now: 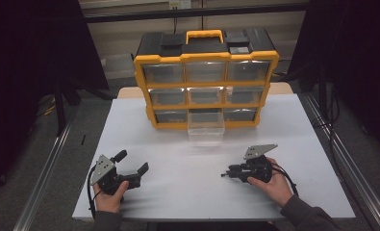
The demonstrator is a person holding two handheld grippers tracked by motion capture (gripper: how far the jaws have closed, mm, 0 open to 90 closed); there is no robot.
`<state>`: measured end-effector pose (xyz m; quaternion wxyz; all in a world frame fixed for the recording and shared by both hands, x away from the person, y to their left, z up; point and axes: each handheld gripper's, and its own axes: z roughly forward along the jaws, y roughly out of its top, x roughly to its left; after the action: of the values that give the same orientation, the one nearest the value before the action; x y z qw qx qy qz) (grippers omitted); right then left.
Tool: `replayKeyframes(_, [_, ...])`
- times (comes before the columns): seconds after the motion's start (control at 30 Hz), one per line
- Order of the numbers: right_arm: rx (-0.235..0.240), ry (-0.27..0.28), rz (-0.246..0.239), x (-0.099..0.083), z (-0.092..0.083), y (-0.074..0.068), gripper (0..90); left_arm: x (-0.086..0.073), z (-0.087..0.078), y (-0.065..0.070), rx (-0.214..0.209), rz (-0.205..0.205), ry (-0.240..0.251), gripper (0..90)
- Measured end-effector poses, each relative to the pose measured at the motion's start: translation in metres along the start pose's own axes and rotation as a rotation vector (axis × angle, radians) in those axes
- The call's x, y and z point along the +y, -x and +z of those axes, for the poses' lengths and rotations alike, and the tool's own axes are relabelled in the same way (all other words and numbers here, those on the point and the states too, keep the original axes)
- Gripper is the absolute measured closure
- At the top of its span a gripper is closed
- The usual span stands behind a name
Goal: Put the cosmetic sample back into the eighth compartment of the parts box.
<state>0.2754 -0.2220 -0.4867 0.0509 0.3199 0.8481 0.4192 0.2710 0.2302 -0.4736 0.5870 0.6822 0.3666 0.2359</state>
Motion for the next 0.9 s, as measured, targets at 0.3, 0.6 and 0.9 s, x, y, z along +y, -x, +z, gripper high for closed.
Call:
replayKeyframes(0.3, [0.016,-0.011,0.012,0.0,0.0,0.004,81.0,0.0,0.001,0.0,0.009,-0.007,0.004,2.0])
replayKeyframes(0.6, [0.059,0.011,0.03,0.007,-0.005,0.002,81.1,0.0,0.0,-0.002,0.013,0.018,-0.005,2.0])
replayKeyframes(0.9, [0.093,0.016,0.041,0.017,-0.011,0.003,81.1,0.0,0.001,0.0,0.009,0.002,0.005,2.0])
